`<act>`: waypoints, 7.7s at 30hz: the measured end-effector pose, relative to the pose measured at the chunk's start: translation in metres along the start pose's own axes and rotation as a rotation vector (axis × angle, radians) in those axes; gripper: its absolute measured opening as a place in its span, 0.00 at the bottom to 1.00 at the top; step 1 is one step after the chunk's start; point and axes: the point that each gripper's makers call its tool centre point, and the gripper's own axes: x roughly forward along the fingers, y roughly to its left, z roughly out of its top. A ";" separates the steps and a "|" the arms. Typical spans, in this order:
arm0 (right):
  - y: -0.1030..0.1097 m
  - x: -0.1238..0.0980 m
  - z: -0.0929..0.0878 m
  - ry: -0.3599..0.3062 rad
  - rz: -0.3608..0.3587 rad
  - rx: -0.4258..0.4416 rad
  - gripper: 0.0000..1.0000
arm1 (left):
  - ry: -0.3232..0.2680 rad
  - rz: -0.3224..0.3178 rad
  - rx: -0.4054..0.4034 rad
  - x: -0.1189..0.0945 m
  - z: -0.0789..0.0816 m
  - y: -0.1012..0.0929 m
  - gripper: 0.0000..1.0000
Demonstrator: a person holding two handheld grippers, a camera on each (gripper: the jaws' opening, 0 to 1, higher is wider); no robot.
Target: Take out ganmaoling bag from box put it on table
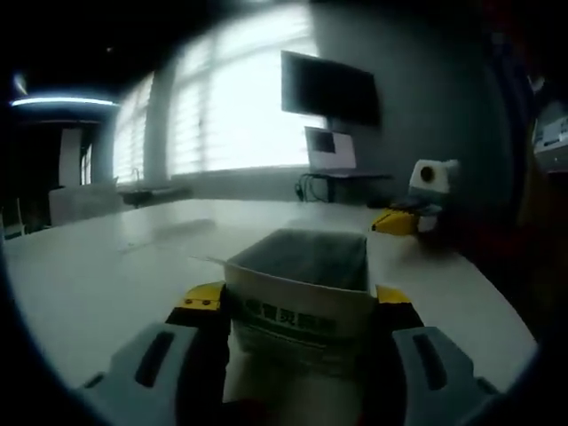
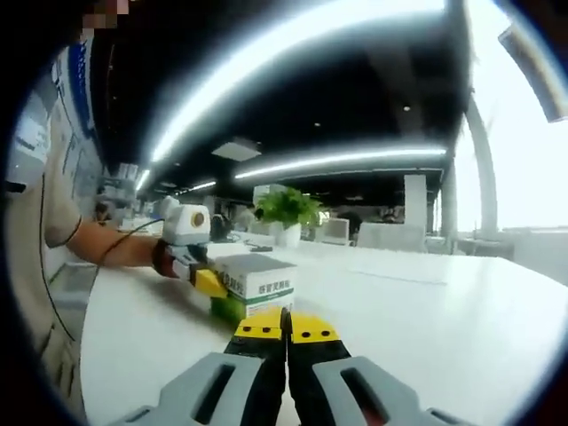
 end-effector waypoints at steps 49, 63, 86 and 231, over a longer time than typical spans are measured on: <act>0.021 0.031 0.057 0.176 0.096 -0.245 0.00 | -0.038 -0.029 -0.036 -0.010 -0.004 -0.015 0.50; 0.048 0.069 0.058 0.343 0.284 -0.404 0.00 | -0.037 -0.030 -0.036 -0.009 -0.004 -0.015 0.50; 0.072 0.090 0.042 0.425 0.455 -0.452 0.00 | -0.037 -0.032 -0.030 -0.009 -0.004 -0.016 0.50; 0.079 0.097 0.017 0.712 0.563 -0.418 0.00 | -0.032 -0.042 -0.021 -0.008 -0.001 -0.026 0.51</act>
